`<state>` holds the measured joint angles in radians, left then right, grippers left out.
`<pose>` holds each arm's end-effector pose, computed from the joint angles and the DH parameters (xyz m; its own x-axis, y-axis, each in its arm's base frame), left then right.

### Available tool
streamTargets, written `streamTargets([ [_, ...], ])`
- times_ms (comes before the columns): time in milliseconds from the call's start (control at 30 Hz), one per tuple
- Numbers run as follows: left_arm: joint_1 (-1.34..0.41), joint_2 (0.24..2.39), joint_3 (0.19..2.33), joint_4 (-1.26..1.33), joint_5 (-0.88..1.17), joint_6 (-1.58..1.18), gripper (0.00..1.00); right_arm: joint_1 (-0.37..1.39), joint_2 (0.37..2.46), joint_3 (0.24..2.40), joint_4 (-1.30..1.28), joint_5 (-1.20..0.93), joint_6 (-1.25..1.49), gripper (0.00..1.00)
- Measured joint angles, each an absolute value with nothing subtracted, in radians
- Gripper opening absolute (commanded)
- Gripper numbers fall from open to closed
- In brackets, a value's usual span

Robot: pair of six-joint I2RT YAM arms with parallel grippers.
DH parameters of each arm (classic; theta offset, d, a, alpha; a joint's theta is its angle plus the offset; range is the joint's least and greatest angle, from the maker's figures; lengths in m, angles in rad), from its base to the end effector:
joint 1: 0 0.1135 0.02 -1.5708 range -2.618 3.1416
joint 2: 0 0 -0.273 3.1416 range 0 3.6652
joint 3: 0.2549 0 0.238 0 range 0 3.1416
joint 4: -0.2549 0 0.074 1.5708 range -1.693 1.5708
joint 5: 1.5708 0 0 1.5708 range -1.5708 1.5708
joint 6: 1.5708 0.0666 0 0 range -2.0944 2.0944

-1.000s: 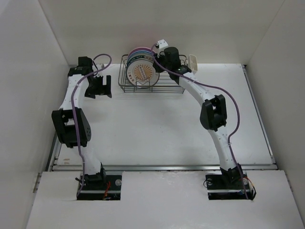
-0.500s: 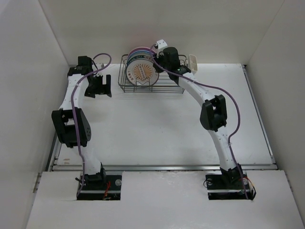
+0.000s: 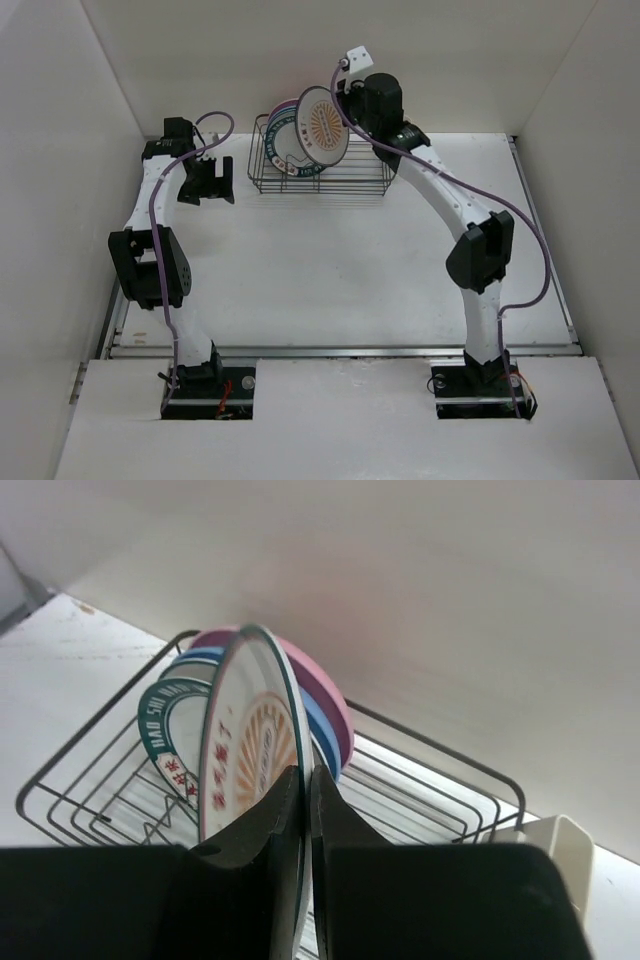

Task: Unload the plates from the dish rack

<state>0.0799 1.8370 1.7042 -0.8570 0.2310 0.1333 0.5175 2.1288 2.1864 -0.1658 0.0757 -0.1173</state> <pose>0.4042 0.0171 0.2898 -0.8195 0.0642 -0.5694 0.1579 0.9805 -0.1167 0.4636 0.2581 0.4031 -0.0431 -0.1588 -0.9864 -0.4360 0.8913 -0.1245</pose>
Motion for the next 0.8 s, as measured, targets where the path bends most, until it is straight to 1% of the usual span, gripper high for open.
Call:
streamTargets([
  [133, 0.08, 1.837, 1.704, -0.857, 0.234, 0.133, 0.92, 0.52, 2.041, 2.121, -0.183, 0.068, -0.1, 0.0],
  [233, 0.08, 1.837, 1.704, -0.856, 0.236, 0.133, 0.92, 0.519, 1.947, 1.982, -0.186, 0.017, -0.053, 0.0],
  [333, 0.08, 1.837, 1.712, -0.858, 0.242, 0.133, 0.91, 0.519, 1.858, 1.832, -0.208, -0.084, 0.003, 0.0],
  [467, 0.074, 1.844, 1.762, -0.856, 0.26, 0.133, 0.88, 0.519, 1.808, 1.696, -0.239, -0.254, 0.066, 0.0],
  [600, 0.069, 1.855, 1.796, -0.854, 0.289, 0.135, 0.87, 0.519, 1.815, 1.571, -0.236, -0.479, 0.141, 0.0],
  [700, 0.059, 1.866, 1.804, -0.856, 0.302, 0.147, 0.83, 0.525, 1.884, 1.519, -0.235, -0.561, 0.18, 0.0],
  [800, 0.043, 1.879, 1.808, -0.849, 0.308, 0.166, 0.81, 0.532, 1.969, 1.475, -0.218, -0.595, 0.209, 0.0],
])
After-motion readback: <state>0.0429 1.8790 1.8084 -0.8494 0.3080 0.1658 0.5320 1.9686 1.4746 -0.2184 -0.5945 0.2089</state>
